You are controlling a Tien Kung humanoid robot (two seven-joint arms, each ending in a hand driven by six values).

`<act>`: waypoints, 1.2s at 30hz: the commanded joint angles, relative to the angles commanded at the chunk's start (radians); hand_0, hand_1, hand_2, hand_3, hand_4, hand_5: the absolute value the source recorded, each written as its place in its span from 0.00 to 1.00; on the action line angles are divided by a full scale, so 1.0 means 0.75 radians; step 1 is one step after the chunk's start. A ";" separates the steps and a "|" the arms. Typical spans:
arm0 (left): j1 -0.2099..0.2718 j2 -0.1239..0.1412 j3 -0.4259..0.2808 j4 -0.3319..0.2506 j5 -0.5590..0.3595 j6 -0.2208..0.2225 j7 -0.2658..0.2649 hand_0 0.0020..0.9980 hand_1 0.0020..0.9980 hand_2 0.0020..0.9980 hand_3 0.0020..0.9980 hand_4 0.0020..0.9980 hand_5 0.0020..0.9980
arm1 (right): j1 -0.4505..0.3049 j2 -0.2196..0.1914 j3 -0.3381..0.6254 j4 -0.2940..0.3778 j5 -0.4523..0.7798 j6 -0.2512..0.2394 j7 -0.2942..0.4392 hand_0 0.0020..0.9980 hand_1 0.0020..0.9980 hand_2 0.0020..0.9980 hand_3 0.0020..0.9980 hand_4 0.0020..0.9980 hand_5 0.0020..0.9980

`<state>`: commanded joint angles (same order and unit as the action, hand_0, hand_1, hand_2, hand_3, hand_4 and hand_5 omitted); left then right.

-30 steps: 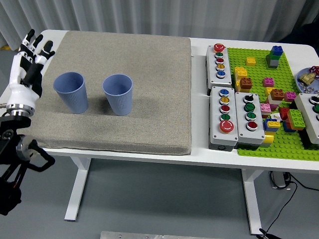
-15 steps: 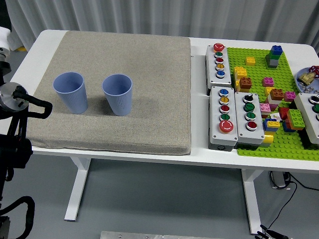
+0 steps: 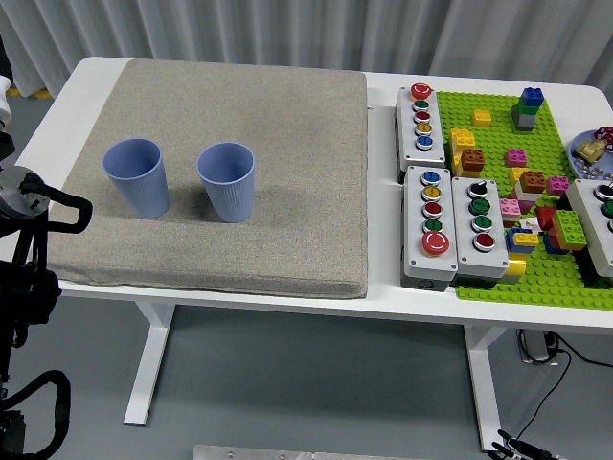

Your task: Pick cup pour cup place

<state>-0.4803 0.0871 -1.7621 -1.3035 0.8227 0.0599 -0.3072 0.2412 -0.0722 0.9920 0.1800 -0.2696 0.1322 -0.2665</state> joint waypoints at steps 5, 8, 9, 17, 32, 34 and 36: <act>0.002 -0.001 0.007 -0.006 0.003 0.004 0.000 0.72 0.73 0.87 0.85 0.82 1.00 | 0.000 -0.001 0.003 0.000 -0.003 0.001 -0.001 0.77 0.70 0.74 0.63 0.23 0.17; 0.003 -0.001 0.011 -0.008 0.003 0.006 0.000 0.72 0.73 0.87 0.85 0.81 1.00 | 0.000 -0.002 0.004 0.000 -0.004 0.001 -0.001 0.77 0.70 0.74 0.63 0.23 0.17; 0.004 -0.001 0.011 -0.008 0.002 0.006 0.001 0.72 0.73 0.87 0.85 0.81 1.00 | 0.000 -0.002 0.003 0.000 -0.001 0.001 -0.001 0.77 0.70 0.74 0.63 0.23 0.17; 0.006 -0.003 -0.006 -0.001 0.005 0.013 -0.002 0.72 0.73 0.87 0.85 0.81 1.00 | 0.000 -0.003 0.001 0.000 0.001 -0.001 0.002 0.77 0.70 0.74 0.63 0.24 0.17; 0.012 0.003 0.008 -0.014 0.007 0.024 0.000 0.72 0.73 0.86 0.84 0.81 1.00 | -0.004 -0.001 -0.004 0.000 0.006 -0.002 0.001 0.77 0.70 0.74 0.63 0.24 0.17; 0.016 0.004 0.012 -0.020 0.009 0.027 -0.001 0.72 0.73 0.86 0.84 0.81 1.00 | -0.007 -0.001 -0.005 0.000 0.005 -0.002 0.001 0.77 0.70 0.74 0.63 0.24 0.17; 0.018 0.005 0.015 -0.023 0.007 0.029 0.000 0.72 0.73 0.86 0.84 0.80 1.00 | -0.009 -0.002 -0.005 0.000 0.003 -0.002 0.001 0.77 0.70 0.74 0.63 0.24 0.17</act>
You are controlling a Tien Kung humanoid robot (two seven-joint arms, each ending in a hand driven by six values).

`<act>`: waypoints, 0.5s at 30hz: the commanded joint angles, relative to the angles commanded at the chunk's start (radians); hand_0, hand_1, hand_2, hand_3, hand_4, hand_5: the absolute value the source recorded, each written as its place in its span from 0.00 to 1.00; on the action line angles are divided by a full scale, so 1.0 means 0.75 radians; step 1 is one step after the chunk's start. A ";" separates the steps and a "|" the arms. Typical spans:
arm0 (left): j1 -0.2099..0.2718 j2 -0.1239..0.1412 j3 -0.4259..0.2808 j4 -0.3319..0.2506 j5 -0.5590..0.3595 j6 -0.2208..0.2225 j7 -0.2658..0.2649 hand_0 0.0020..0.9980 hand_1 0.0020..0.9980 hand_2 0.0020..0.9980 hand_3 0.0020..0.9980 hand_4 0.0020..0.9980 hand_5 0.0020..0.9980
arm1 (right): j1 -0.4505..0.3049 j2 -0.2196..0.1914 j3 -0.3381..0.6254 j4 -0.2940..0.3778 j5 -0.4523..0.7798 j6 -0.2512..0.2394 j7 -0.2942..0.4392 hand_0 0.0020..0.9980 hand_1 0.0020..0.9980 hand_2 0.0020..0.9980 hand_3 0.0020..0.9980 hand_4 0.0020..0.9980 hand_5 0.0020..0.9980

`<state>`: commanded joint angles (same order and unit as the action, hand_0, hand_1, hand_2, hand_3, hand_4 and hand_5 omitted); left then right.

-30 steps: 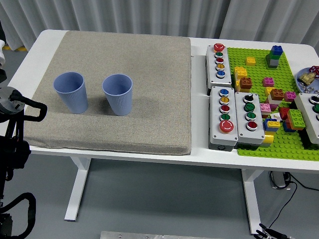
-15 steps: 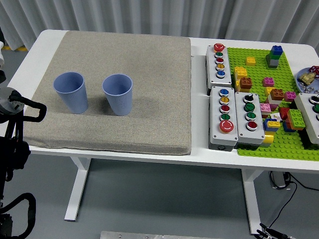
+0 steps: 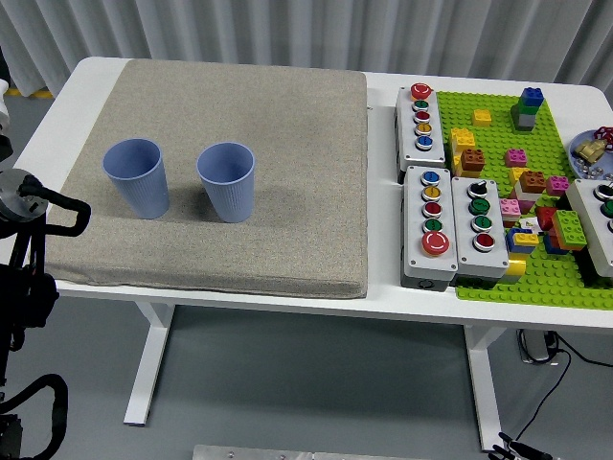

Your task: Pick cup pour cup place

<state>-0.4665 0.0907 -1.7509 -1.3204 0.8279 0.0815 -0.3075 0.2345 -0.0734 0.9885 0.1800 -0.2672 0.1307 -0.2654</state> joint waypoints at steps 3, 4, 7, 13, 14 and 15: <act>0.001 0.000 0.002 0.001 -0.007 0.000 0.001 0.72 0.73 0.86 0.84 0.80 1.00 | -0.001 0.000 -0.001 0.000 0.000 0.000 0.000 0.77 0.70 0.74 0.63 0.24 0.17; 0.001 0.000 0.004 0.001 -0.006 0.000 0.003 0.72 0.73 0.86 0.84 0.80 1.00 | -0.001 0.000 -0.001 0.000 -0.001 -0.001 0.000 0.77 0.70 0.74 0.63 0.24 0.17; 0.003 0.000 0.006 0.000 -0.006 0.001 0.003 0.72 0.73 0.86 0.84 0.80 1.00 | -0.001 0.000 0.000 0.000 -0.002 -0.001 0.000 0.77 0.70 0.74 0.63 0.24 0.17; 0.003 0.001 0.007 -0.003 -0.007 0.003 0.004 0.72 0.72 0.86 0.83 0.80 1.00 | 0.000 0.000 0.000 0.000 0.004 -0.002 0.002 0.77 0.70 0.74 0.63 0.24 0.17; 0.002 0.002 0.009 -0.003 -0.010 0.003 0.005 0.72 0.72 0.86 0.83 0.80 1.00 | 0.002 -0.001 -0.001 0.000 0.006 -0.002 0.002 0.77 0.70 0.74 0.63 0.24 0.17; 0.002 0.003 0.010 -0.003 -0.012 0.002 0.005 0.72 0.72 0.86 0.83 0.80 1.00 | 0.002 -0.001 -0.002 0.000 0.007 -0.002 0.002 0.77 0.70 0.74 0.63 0.24 0.17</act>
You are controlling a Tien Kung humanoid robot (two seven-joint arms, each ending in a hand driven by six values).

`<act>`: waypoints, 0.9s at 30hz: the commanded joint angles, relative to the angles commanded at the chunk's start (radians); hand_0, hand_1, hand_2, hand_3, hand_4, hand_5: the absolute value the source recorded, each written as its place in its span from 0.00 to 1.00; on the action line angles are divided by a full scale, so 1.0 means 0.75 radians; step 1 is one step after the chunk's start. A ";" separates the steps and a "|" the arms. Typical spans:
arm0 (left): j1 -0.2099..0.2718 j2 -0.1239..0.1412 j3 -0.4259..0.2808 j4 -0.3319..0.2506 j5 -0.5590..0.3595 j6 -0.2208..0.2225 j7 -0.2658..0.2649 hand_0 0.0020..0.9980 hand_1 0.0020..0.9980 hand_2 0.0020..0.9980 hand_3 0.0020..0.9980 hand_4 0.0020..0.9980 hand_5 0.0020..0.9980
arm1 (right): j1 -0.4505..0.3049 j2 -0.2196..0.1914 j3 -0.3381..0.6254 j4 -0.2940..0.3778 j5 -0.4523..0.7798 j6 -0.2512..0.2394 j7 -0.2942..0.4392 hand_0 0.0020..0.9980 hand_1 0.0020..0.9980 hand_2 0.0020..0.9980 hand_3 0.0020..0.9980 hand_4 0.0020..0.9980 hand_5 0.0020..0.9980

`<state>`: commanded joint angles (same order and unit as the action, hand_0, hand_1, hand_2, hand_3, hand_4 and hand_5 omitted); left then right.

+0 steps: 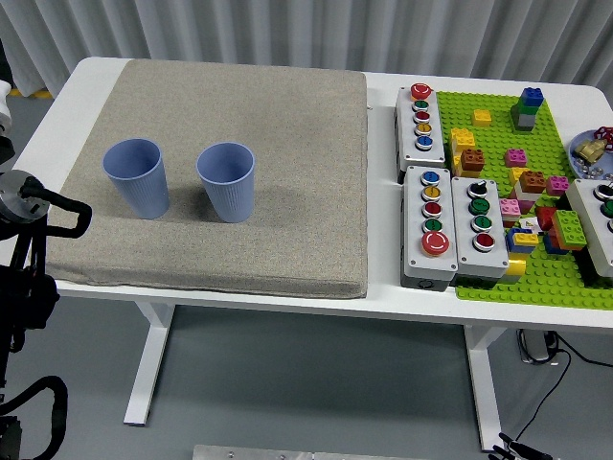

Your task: Pick cup pour cup place

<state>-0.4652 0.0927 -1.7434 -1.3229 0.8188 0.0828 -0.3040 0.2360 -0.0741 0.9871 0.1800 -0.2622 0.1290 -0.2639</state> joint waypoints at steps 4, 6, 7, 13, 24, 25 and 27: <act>-0.002 -0.003 -0.001 0.001 -0.012 -0.003 0.001 0.72 0.72 0.86 0.83 0.80 1.00 | 0.004 -0.001 -0.001 0.000 0.001 -0.003 0.001 0.77 0.70 0.74 0.63 0.24 0.17; -0.002 -0.004 -0.002 0.000 -0.009 -0.003 0.001 0.72 0.72 0.86 0.83 0.80 1.00 | 0.006 -0.002 -0.001 0.000 0.003 -0.004 0.003 0.77 0.70 0.74 0.63 0.24 0.17; -0.002 -0.004 -0.002 -0.001 -0.008 -0.002 0.001 0.72 0.72 0.86 0.83 0.80 1.00 | 0.006 -0.002 0.000 0.000 0.003 -0.004 0.003 0.77 0.70 0.74 0.63 0.24 0.17; -0.002 -0.005 -0.010 -0.003 -0.003 0.004 0.003 0.72 0.72 0.86 0.83 0.79 1.00 | 0.008 -0.003 -0.003 0.000 0.006 -0.005 0.004 0.77 0.70 0.74 0.63 0.24 0.17; -0.002 -0.010 -0.013 -0.002 0.006 0.011 0.001 0.72 0.72 0.86 0.83 0.79 1.00 | 0.008 -0.003 -0.001 0.000 -0.001 -0.008 0.005 0.77 0.70 0.74 0.63 0.24 0.17; -0.002 -0.010 -0.013 -0.002 0.006 0.011 0.001 0.72 0.72 0.86 0.83 0.79 1.00 | 0.008 -0.003 0.000 0.000 -0.001 -0.008 0.005 0.77 0.70 0.74 0.63 0.24 0.17; -0.002 -0.011 -0.013 -0.001 0.008 0.010 0.002 0.72 0.72 0.85 0.83 0.79 1.00 | 0.009 -0.003 -0.003 0.000 0.003 -0.009 0.006 0.77 0.70 0.74 0.63 0.24 0.17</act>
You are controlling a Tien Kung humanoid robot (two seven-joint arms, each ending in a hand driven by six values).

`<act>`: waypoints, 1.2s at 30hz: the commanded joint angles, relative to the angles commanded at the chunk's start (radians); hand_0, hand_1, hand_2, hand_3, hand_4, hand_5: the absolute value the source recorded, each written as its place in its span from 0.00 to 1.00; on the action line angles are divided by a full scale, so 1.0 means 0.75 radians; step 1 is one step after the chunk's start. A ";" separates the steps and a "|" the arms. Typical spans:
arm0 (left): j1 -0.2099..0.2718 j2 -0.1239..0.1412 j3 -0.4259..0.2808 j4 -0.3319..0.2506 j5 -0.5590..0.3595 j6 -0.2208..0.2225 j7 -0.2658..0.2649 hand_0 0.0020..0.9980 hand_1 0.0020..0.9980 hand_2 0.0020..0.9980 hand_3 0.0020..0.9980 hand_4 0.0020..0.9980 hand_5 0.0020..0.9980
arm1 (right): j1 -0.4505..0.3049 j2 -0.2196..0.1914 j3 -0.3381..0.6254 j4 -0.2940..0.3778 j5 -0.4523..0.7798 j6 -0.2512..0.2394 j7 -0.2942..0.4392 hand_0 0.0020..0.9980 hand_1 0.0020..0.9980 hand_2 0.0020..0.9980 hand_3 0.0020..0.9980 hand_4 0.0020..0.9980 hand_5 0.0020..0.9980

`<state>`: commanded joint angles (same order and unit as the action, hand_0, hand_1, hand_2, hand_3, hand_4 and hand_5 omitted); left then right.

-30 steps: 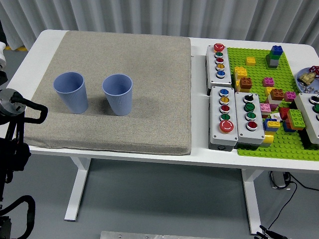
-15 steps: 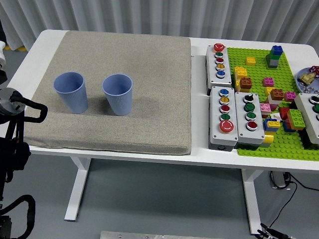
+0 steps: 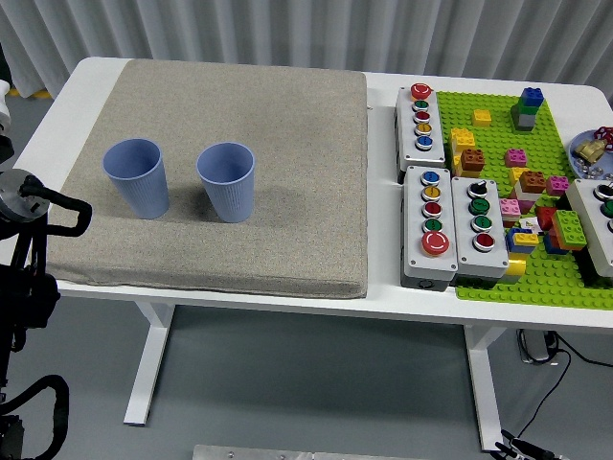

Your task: Pick cup pour cup place

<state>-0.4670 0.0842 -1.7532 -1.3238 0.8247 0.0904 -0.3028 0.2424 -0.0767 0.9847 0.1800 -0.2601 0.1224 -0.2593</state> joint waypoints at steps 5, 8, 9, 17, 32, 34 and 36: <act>0.001 0.001 0.001 0.000 0.005 0.001 0.000 0.72 0.72 0.85 0.83 0.79 1.00 | 0.000 0.000 -0.002 0.000 0.001 -0.002 0.001 0.77 0.70 0.74 0.63 0.24 0.17; 0.001 0.002 0.001 -0.002 0.003 0.001 0.000 0.72 0.72 0.86 0.82 0.79 1.00 | -0.001 0.000 -0.001 0.000 0.000 -0.002 0.001 0.77 0.70 0.74 0.63 0.24 0.17; 0.002 0.003 0.000 -0.002 0.003 0.001 0.000 0.72 0.72 0.86 0.82 0.79 1.00 | -0.002 0.000 0.000 0.000 0.000 -0.002 0.001 0.77 0.70 0.74 0.63 0.24 0.17; 0.001 0.003 0.001 -0.005 0.014 0.023 0.014 0.72 0.72 0.85 0.82 0.78 1.00 | 0.000 0.000 -0.001 0.000 0.003 -0.003 0.003 0.77 0.70 0.74 0.63 0.24 0.17; 0.010 0.000 0.025 0.001 0.035 0.034 0.023 0.72 0.72 0.85 0.82 0.78 1.00 | -0.008 0.005 -0.022 0.000 0.017 -0.009 -0.001 0.77 0.70 0.74 0.63 0.23 0.17; 0.010 -0.001 0.027 0.001 0.037 0.035 0.024 0.72 0.72 0.85 0.82 0.78 1.00 | -0.008 0.005 -0.023 0.000 0.018 -0.009 0.000 0.77 0.70 0.74 0.63 0.23 0.17; 0.010 -0.001 0.028 0.002 0.044 0.037 0.026 0.72 0.72 0.85 0.82 0.78 1.00 | -0.009 0.005 -0.024 0.000 0.020 -0.009 0.001 0.77 0.70 0.74 0.63 0.23 0.17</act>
<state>-0.4593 0.0835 -1.7321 -1.3225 0.8576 0.1180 -0.2833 0.2355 -0.0731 0.9663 0.1800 -0.2450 0.1156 -0.2587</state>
